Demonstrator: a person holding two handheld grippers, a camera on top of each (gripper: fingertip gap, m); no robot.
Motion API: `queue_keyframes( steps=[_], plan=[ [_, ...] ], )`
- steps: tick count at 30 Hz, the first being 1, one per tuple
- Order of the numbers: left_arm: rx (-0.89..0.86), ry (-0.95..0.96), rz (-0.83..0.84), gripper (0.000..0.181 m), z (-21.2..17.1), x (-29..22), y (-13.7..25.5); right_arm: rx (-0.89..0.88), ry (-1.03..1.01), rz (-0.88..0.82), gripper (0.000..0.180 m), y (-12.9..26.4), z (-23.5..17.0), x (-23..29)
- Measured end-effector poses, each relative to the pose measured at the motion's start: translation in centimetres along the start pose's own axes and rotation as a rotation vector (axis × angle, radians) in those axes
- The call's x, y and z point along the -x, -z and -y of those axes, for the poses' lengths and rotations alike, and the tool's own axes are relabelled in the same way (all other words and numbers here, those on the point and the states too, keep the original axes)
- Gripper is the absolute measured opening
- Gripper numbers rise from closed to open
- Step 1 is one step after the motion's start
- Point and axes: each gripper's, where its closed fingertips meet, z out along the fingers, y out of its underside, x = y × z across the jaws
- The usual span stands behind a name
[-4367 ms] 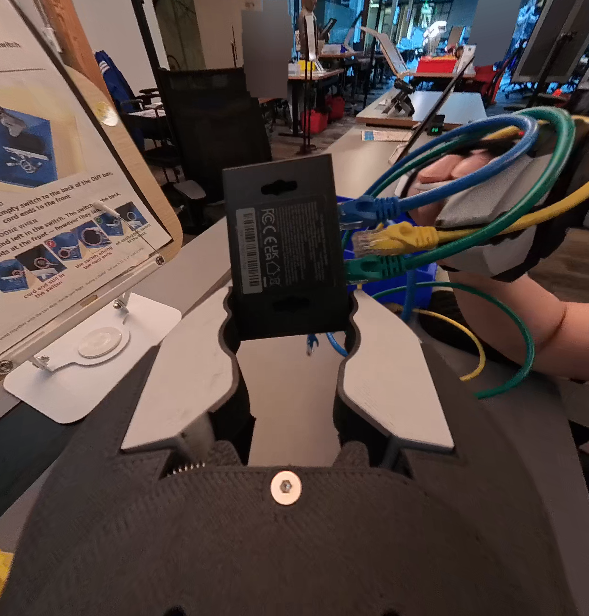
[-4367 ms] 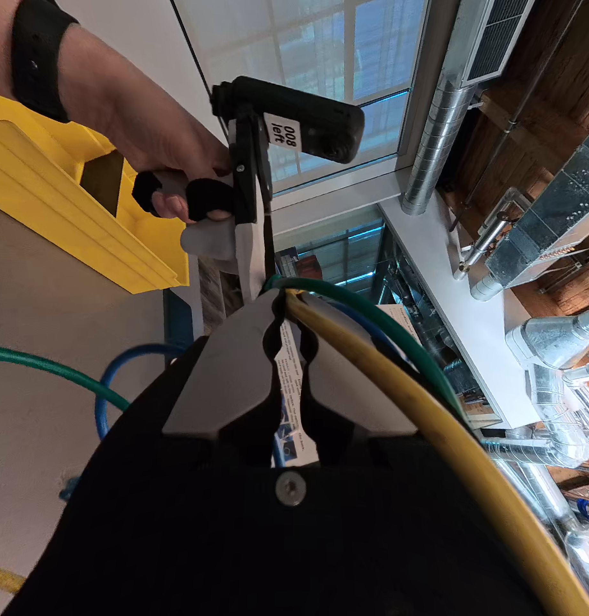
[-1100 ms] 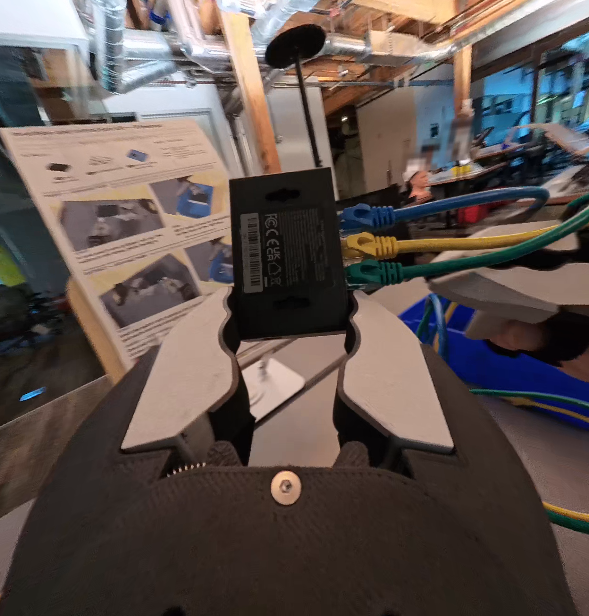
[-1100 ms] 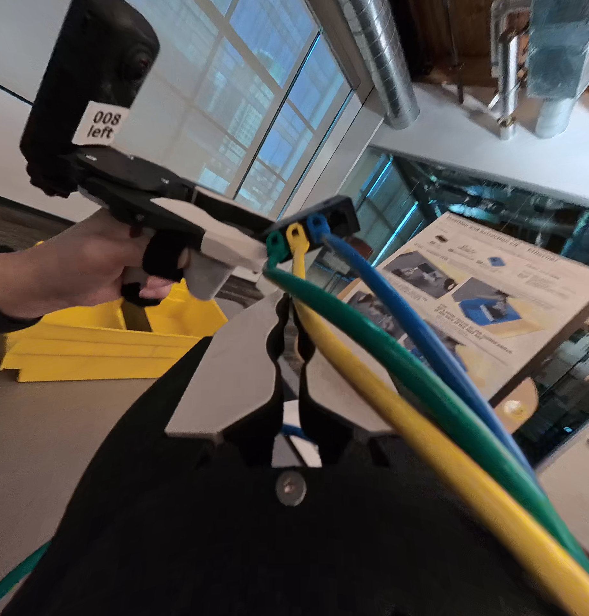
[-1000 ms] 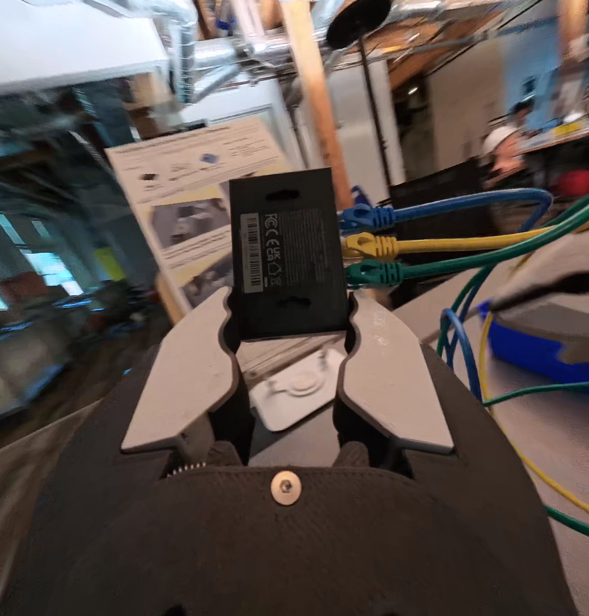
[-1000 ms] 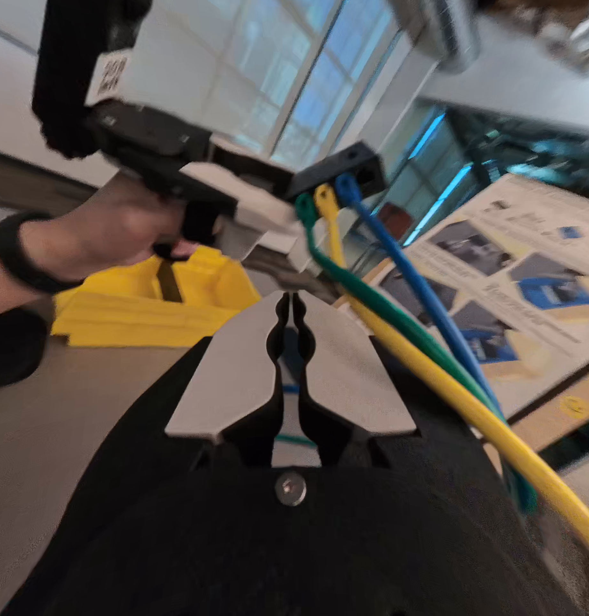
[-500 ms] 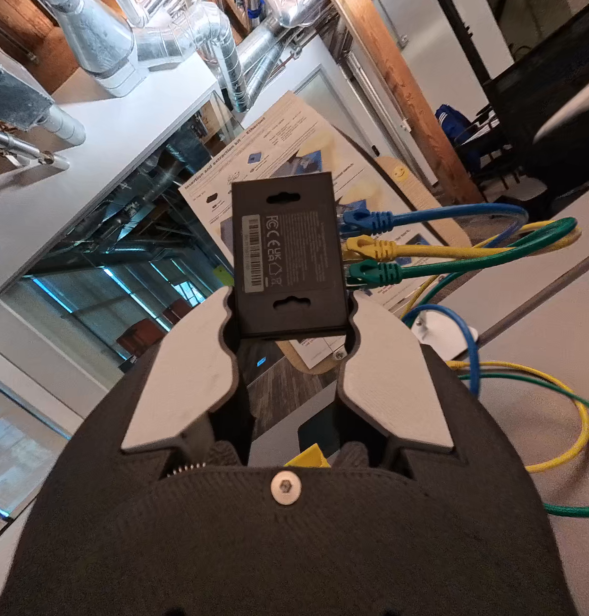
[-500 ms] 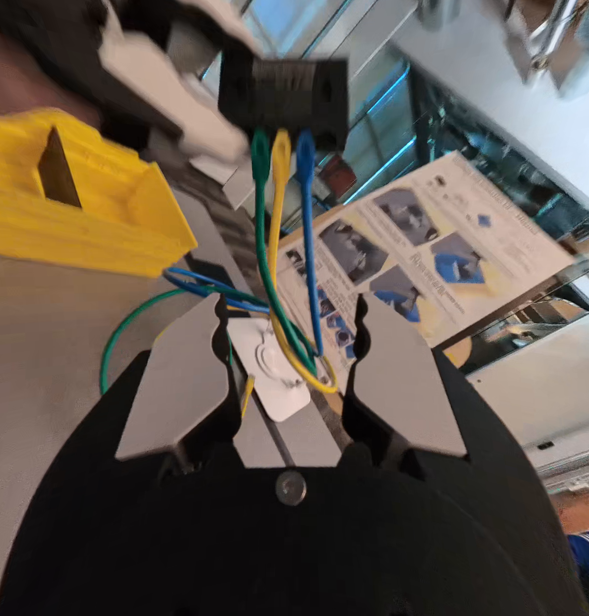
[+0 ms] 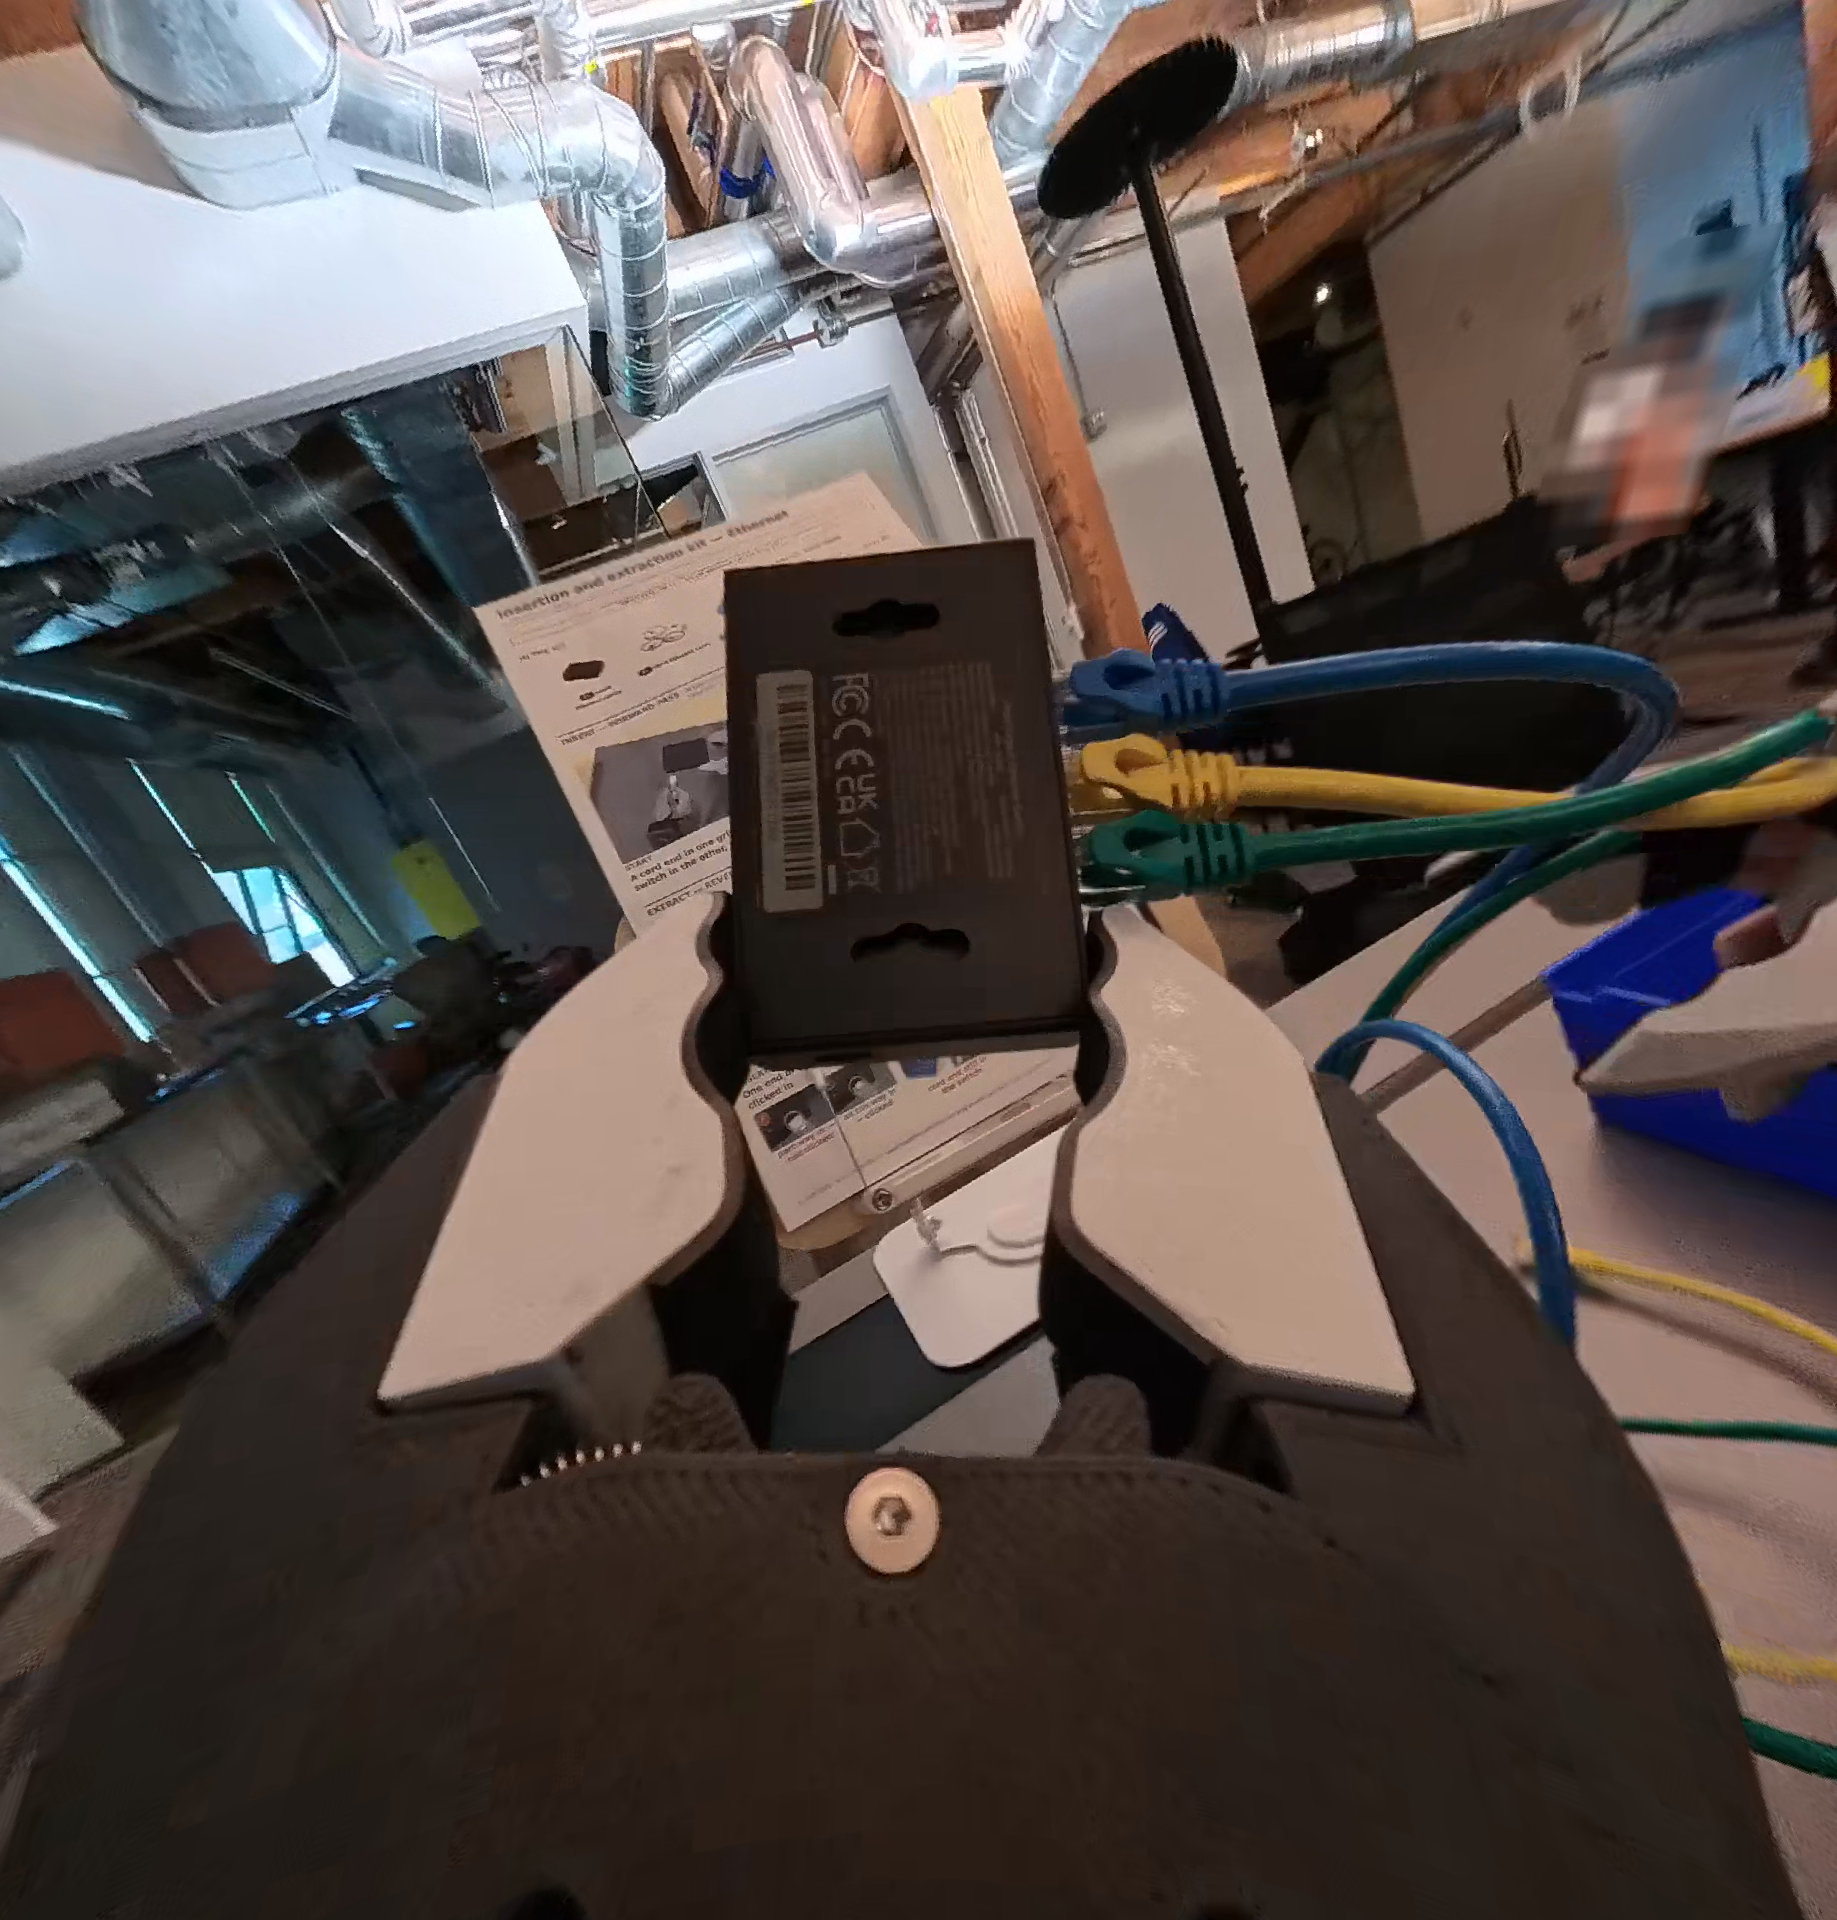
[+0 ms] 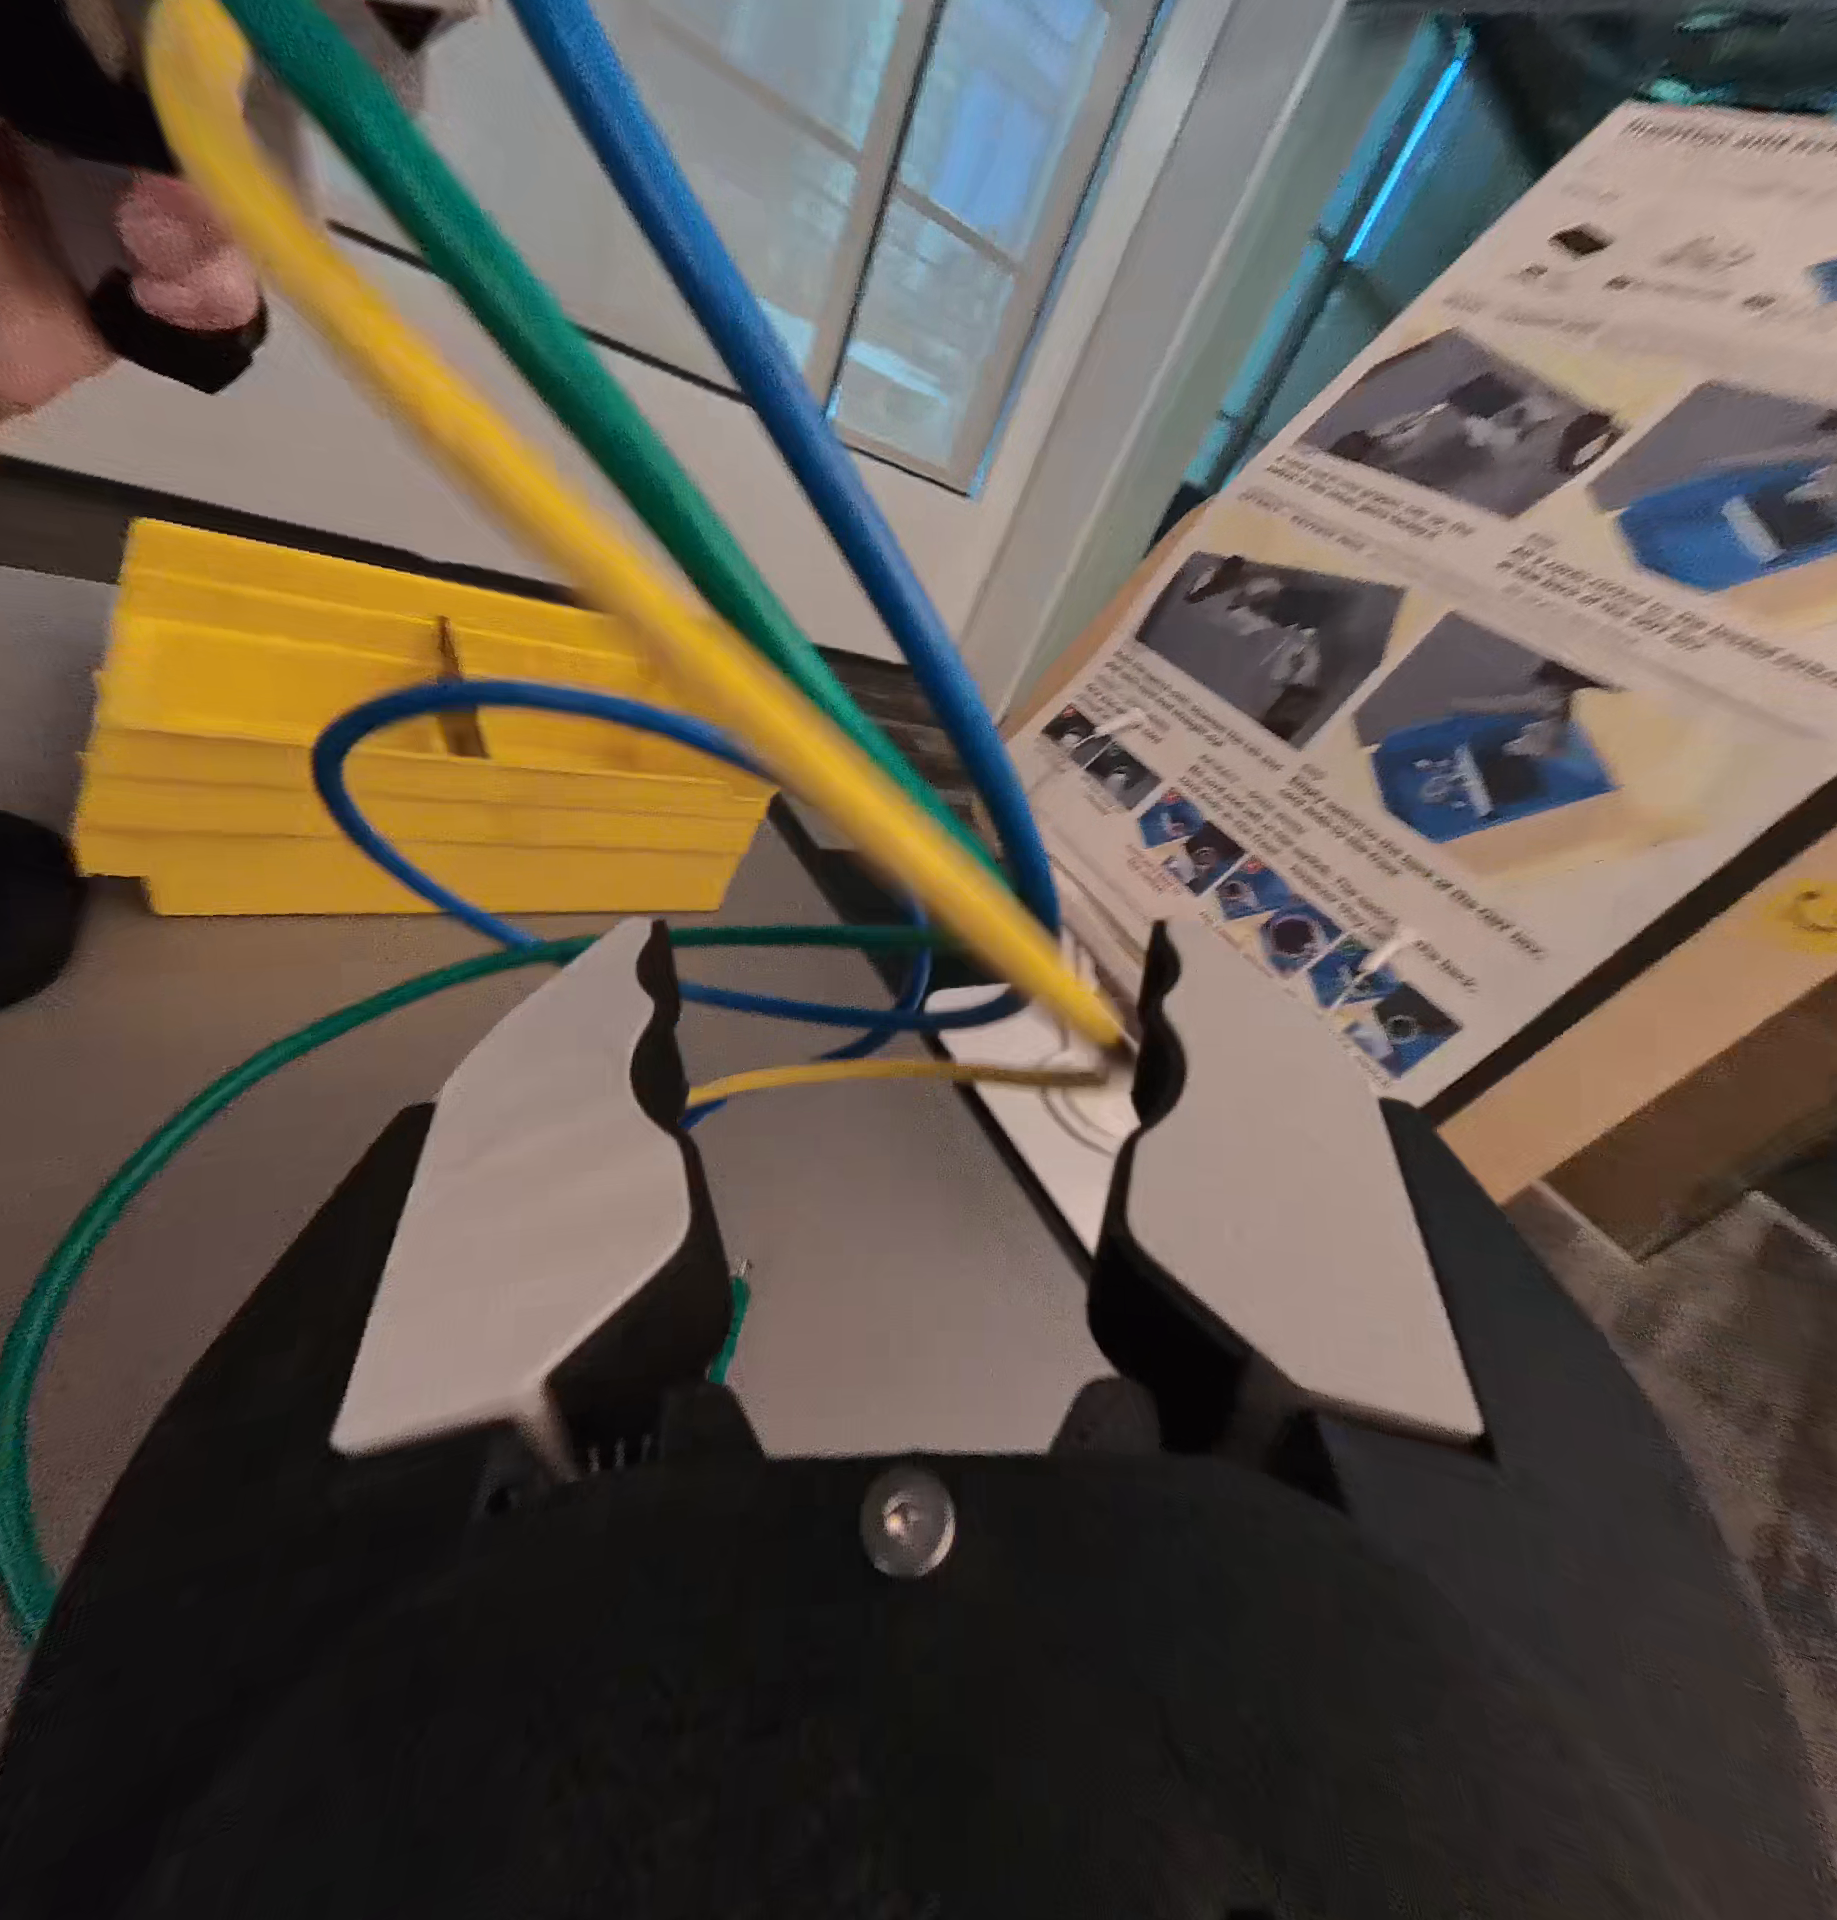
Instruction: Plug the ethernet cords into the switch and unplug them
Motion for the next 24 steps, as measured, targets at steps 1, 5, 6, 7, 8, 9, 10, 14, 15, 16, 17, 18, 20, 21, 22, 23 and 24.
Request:
queue_keyframes(
  steps=[1,5,6,7,8,9,10,14,15,16,17,18,20,21,22,23,24],
  plan=[
    [-0.009,0.026,-0.002,0.061,0.2,0.4,0.2,0.009,-0.005,0.023,0.087,0.1,-0.3,0.2],
    [-0.077,0.157,-0.077,0.061,1.4,1.1,1.3,0.01,0.017,0.034,0.087,0.0,-1.3,0.2],
    [-0.095,0.189,-0.096,0.061,1.8,1.2,1.6,0.005,-0.007,0.051,0.089,-0.4,-1.5,0.6],
    [-0.114,0.221,-0.113,0.061,2.2,1.4,1.9,-0.009,-0.033,0.073,0.09,-0.8,-1.5,1.1],
    [-0.131,0.253,-0.134,0.061,2.6,1.5,2.3,-0.028,-0.074,0.102,0.091,-1.3,-1.3,1.7],
    [-0.145,0.285,-0.158,0.061,3.0,1.6,2.6,-0.056,-0.125,0.153,0.092,-1.9,-1.0,2.7],
    [-0.159,0.318,-0.18,0.061,3.3,1.7,2.9,-0.095,-0.17,0.206,0.094,-2.4,-0.4,3.9],
    [-0.21,0.439,-0.254,0.061,4.1,2.4,3.9,-0.288,-0.327,0.398,0.097,-3.2,1.9,7.5],
    [-0.218,0.473,-0.275,0.061,4.2,2.6,4.0,-0.332,-0.366,0.419,0.095,-3.2,2.2,7.7],
    [-0.225,0.508,-0.296,0.061,4.2,2.7,4.0,-0.38,-0.414,0.443,0.091,-3.1,2.5,7.8],
    [-0.232,0.545,-0.32,0.061,4.1,2.8,4.0,-0.428,-0.472,0.468,0.089,-3.0,2.8,7.8],
    [-0.236,0.581,-0.345,0.061,4.1,2.8,4.0,-0.466,-0.522,0.507,0.088,-2.8,3.2,8.0],
    [-0.236,0.638,-0.389,0.061,3.7,2.8,3.8,-0.512,-0.584,0.612,0.083,-2.3,3.9,9.0],
    [-0.232,0.659,-0.398,0.061,3.5,2.8,3.6,-0.525,-0.59,0.678,0.08,-1.9,4.3,9.9],
    [-0.226,0.676,-0.401,0.061,3.2,2.9,3.3,-0.524,-0.579,0.736,0.073,-1.5,4.7,10.7],
    [-0.217,0.686,-0.4,0.061,2.8,2.9,3.1,-0.52,-0.555,0.777,0.063,-1.2,4.9,11.5],
    [-0.208,0.689,-0.395,0.061,2.5,3.0,2.9,-0.527,-0.542,0.787,0.056,-1.0,5.2,11.8]
  ],
)
